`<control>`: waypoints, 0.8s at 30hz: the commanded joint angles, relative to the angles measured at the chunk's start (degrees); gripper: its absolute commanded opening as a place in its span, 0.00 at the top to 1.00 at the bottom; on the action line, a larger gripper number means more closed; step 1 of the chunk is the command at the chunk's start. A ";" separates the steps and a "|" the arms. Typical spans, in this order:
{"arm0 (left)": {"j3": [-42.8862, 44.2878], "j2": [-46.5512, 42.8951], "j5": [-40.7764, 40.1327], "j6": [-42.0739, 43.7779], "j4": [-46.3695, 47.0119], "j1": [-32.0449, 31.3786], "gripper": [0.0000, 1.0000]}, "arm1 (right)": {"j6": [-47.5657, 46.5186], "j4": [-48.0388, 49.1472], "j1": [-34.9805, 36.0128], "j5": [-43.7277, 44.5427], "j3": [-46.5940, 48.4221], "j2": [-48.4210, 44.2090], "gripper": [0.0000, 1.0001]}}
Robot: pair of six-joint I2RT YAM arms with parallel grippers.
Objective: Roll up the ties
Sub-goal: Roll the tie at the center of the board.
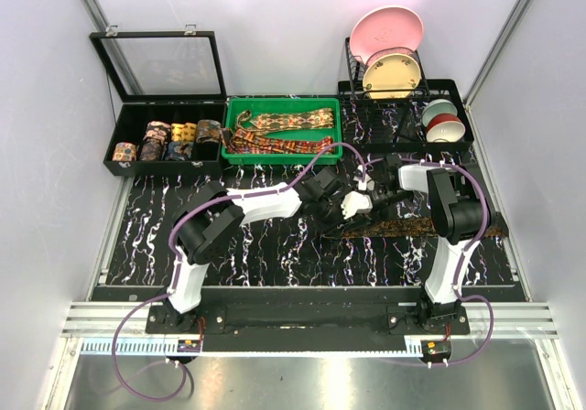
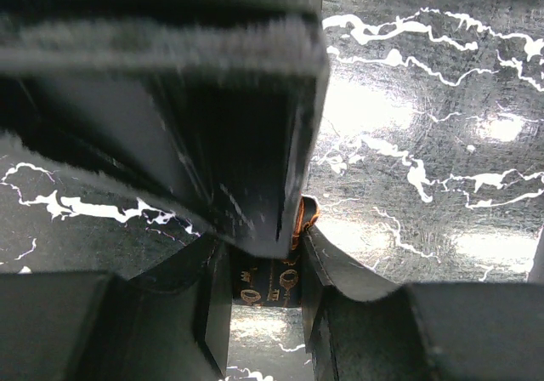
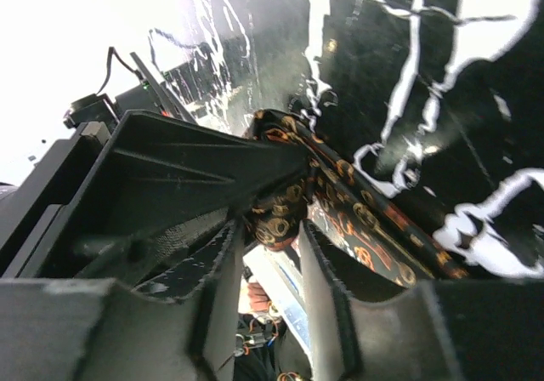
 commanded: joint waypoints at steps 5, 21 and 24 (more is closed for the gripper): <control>-3.53 4.78 -3.62 1.53 -6.09 0.70 0.66 | 1.91 3.91 1.39 0.21 -0.77 1.32 0.94; -3.88 -4.96 5.51 2.67 0.84 2.99 0.30 | 2.09 3.64 1.39 11.11 -0.77 1.94 1.00; -6.77 -7.69 7.71 2.76 5.06 3.51 0.27 | 2.35 3.65 1.30 12.95 -0.86 1.85 1.00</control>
